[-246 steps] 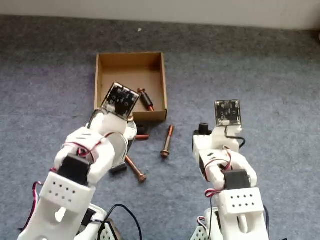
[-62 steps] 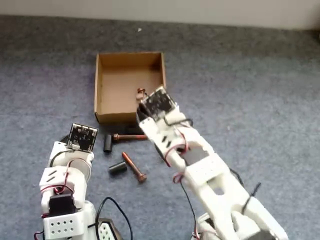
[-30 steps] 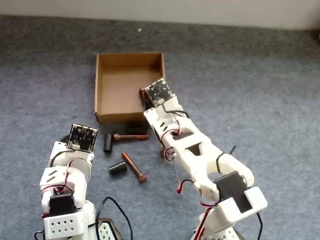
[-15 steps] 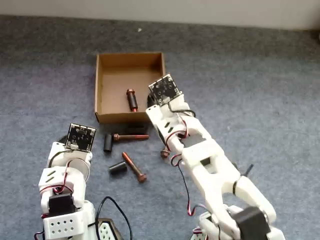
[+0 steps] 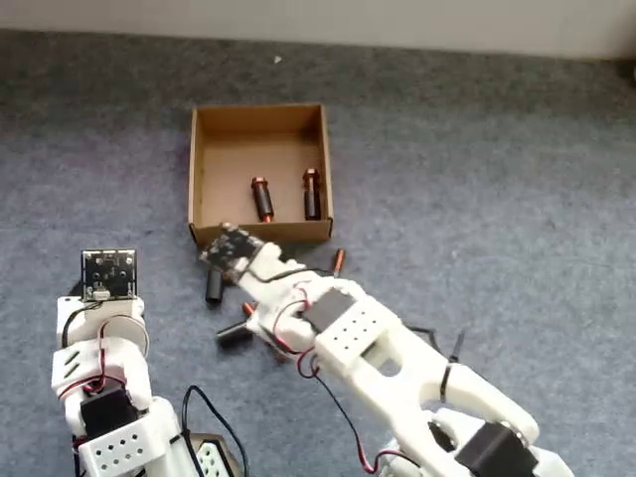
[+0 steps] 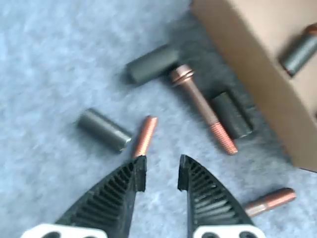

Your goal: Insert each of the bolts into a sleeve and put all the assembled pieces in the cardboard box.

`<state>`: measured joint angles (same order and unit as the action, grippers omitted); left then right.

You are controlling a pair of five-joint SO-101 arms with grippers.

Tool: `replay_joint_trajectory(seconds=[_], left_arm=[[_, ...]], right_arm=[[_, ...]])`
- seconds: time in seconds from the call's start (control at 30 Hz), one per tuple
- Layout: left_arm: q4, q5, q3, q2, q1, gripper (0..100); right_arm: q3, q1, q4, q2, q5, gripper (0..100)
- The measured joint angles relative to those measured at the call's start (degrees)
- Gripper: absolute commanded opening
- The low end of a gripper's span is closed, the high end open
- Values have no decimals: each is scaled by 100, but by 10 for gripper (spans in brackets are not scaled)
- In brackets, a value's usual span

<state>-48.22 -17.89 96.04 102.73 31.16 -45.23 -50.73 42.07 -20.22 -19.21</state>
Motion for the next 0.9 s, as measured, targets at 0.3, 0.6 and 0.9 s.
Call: replay_joint_trajectory(seconds=[0.3, 0.6, 0.9], left_arm=[[0, 70, 0, 0, 18, 53], [0, 79, 0, 0, 18, 53], [0, 79, 0, 0, 18, 53]], right_arm=[[2338, -765, 2251, 1591, -9, 202], [3209, -941, 2382, 2822, -343, 202], [3262, -941, 2127, 3341, -580, 202]])
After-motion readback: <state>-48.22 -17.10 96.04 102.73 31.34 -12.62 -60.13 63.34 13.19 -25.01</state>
